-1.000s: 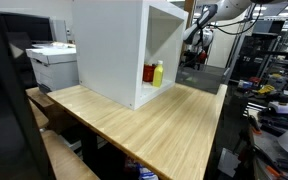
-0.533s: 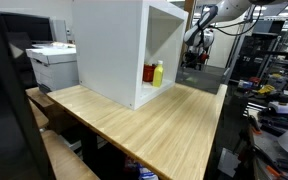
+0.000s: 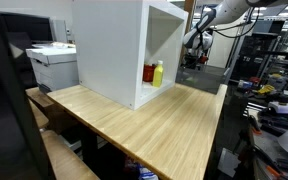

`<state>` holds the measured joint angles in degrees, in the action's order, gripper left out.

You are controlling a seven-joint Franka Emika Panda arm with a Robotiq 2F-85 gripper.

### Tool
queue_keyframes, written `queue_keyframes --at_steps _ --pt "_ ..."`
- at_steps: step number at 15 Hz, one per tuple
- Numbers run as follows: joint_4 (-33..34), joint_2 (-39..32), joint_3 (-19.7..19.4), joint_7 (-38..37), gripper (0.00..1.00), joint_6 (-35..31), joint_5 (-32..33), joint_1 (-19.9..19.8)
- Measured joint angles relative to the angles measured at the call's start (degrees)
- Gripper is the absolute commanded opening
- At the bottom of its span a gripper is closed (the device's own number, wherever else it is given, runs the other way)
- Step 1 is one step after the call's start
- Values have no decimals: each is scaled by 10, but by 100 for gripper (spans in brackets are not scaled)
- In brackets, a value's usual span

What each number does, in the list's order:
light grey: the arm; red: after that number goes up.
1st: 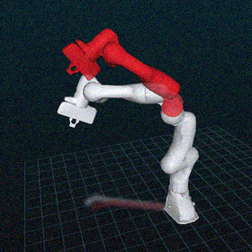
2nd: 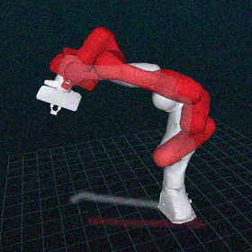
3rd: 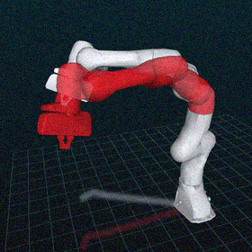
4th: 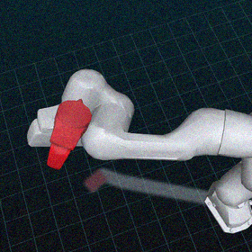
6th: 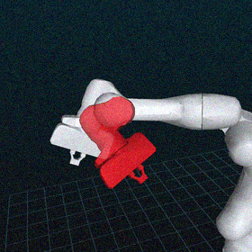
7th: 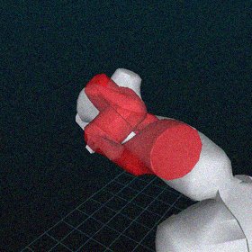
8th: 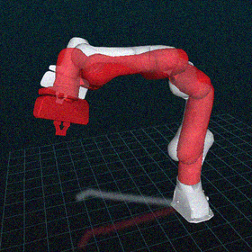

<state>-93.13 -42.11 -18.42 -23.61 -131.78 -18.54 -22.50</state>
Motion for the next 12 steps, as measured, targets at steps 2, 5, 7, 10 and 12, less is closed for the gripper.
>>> queue_keyframes --at_steps 2,5,7,10,12 --pt "-1 -1 1 0 75 -1 0 0" --pt "-3 -2 4 0 57 0 0 0" --pt "-4 0 3 0 48 1 0 0" --pt "-4 4 0 0 31 6 0 0" --pt "-4 5 -1 0 28 10 1 0"
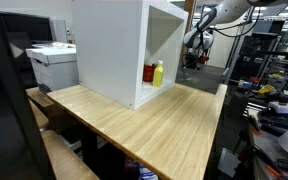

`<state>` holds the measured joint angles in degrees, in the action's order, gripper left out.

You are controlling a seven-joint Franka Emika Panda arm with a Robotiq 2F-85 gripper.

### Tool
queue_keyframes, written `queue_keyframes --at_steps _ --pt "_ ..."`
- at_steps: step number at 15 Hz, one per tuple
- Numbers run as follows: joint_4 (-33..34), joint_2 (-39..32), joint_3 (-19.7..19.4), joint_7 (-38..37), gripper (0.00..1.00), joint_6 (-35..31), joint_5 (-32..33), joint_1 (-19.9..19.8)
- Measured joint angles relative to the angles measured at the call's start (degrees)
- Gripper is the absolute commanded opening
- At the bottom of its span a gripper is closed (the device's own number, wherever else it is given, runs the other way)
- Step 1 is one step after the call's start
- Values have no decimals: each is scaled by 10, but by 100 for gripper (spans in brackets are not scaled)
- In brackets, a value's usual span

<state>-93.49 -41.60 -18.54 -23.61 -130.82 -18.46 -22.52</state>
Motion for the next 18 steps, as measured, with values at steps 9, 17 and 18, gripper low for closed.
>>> queue_keyframes --at_steps 9,17,18 --pt "19 42 -11 0 28 55 16 0" --pt "79 79 -28 0 28 151 79 0" --pt "84 81 -28 0 28 156 85 0"
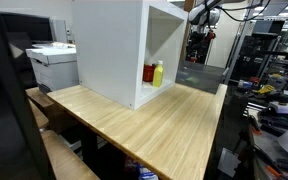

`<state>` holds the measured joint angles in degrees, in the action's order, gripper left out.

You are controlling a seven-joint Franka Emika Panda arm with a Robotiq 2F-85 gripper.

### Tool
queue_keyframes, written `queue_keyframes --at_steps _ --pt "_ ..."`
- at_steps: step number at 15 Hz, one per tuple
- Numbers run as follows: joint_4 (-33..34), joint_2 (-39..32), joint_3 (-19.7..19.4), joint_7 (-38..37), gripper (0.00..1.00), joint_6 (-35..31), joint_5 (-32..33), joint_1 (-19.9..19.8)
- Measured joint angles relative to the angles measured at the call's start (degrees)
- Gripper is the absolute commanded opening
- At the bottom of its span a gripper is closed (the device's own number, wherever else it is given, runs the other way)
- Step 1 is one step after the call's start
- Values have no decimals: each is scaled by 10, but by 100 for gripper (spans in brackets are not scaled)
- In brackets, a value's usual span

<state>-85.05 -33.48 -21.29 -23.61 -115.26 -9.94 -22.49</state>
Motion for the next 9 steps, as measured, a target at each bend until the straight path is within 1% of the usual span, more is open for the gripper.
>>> queue_keyframes --at_steps 5,9 --pt "28 21 0 0 28 25 42 5" --pt "42 48 0 0 28 67 80 11"
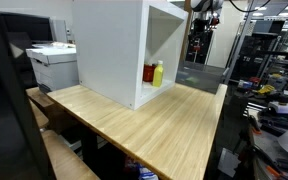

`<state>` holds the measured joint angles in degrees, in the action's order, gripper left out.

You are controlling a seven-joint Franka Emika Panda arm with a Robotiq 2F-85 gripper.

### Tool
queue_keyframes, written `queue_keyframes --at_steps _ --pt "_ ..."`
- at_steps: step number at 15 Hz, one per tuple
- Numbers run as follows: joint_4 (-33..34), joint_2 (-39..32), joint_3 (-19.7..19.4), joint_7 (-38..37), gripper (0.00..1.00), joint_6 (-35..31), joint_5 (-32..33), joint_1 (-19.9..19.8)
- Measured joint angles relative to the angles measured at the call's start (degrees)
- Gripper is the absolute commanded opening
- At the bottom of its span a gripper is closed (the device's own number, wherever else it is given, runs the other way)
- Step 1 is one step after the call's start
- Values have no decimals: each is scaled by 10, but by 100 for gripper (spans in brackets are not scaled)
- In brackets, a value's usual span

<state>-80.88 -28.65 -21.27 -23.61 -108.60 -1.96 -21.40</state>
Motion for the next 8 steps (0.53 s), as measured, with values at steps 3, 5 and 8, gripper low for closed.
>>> queue_keyframes --at_steps 3,5,8 --pt "9 19 0 0 28 35 25 2" --pt "15 29 0 1 28 53 33 2" --pt "26 43 0 7 28 72 36 1"
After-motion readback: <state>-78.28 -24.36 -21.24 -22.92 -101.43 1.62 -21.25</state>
